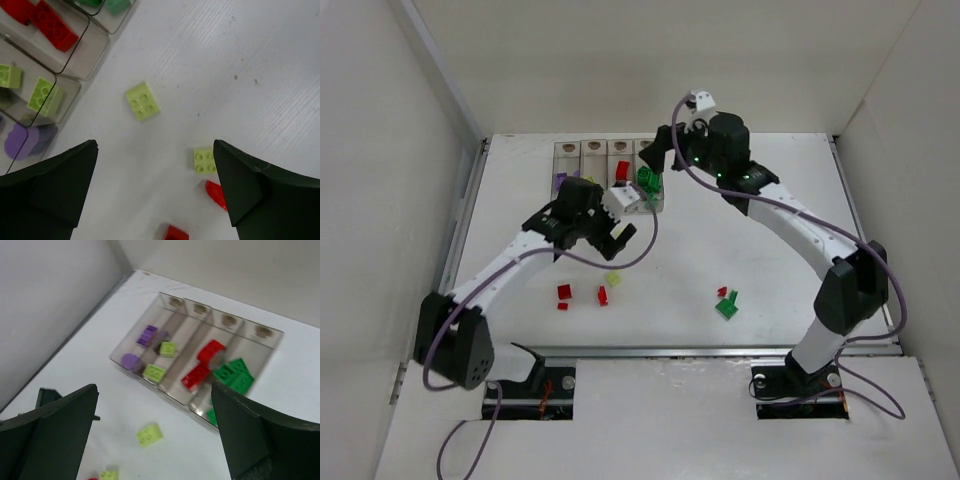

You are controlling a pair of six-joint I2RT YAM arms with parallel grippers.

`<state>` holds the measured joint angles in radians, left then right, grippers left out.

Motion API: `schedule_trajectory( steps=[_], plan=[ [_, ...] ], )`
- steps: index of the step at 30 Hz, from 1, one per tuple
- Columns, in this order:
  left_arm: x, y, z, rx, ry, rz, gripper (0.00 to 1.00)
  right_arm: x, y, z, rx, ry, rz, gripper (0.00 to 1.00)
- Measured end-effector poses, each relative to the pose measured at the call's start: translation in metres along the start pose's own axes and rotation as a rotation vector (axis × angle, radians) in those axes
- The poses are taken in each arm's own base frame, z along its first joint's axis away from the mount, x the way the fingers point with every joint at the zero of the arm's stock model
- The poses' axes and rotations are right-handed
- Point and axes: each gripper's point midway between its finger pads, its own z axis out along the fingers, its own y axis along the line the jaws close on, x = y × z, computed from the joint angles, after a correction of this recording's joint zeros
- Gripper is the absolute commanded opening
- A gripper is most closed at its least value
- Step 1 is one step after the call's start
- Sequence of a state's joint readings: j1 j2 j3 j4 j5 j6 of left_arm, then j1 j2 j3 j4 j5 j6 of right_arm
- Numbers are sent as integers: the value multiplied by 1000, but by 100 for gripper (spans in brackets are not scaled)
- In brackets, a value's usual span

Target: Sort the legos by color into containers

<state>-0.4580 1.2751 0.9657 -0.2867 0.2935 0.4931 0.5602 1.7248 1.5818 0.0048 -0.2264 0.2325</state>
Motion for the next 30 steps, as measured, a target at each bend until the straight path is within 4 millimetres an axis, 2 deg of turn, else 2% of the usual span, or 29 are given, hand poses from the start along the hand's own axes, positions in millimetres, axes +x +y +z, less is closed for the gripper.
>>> schedule_trajectory(
  steps=[2, 4, 8, 10, 13, 18, 20, 21, 22, 27, 28, 29, 30],
  plan=[
    [-6, 0, 20, 35, 24, -37, 100, 5, -22, -14, 68, 1, 3, 100],
    [0, -2, 36, 63, 69, -63, 100, 23, -41, -19, 120, 34, 12, 100],
    [25, -8, 69, 84, 199, -112, 100, 73, -66, -23, 183, 144, 31, 100],
    [38, -6, 82, 60, 262, -143, 100, 85, -73, -26, 197, 179, 38, 100],
    [52, 2, 93, 10, 314, -193, 100, 84, -83, -29, 205, 181, 38, 100],
    [51, 22, 99, -74, 309, -231, 99, 80, -97, -33, 220, 173, 32, 100],
    [51, 30, 105, -97, 306, -241, 92, 78, -97, -33, 217, 171, 25, 100],
    [53, 32, 109, -102, 310, -246, 82, 78, -96, -33, 212, 171, 21, 100],
    [57, 34, 113, -105, 316, -253, 78, 77, -96, -33, 208, 170, 16, 100],
    [75, 32, 119, -87, 356, -272, 63, 77, -94, -32, 194, 173, -3, 100],
    [75, 31, 119, -82, 353, -269, 58, 76, -93, -32, 190, 173, -5, 100],
    [76, 29, 119, -78, 350, -265, 47, 74, -93, -31, 186, 169, -7, 100],
    [76, 26, 119, -72, 346, -261, 40, 71, -92, -31, 181, 165, -11, 100]
  ],
)
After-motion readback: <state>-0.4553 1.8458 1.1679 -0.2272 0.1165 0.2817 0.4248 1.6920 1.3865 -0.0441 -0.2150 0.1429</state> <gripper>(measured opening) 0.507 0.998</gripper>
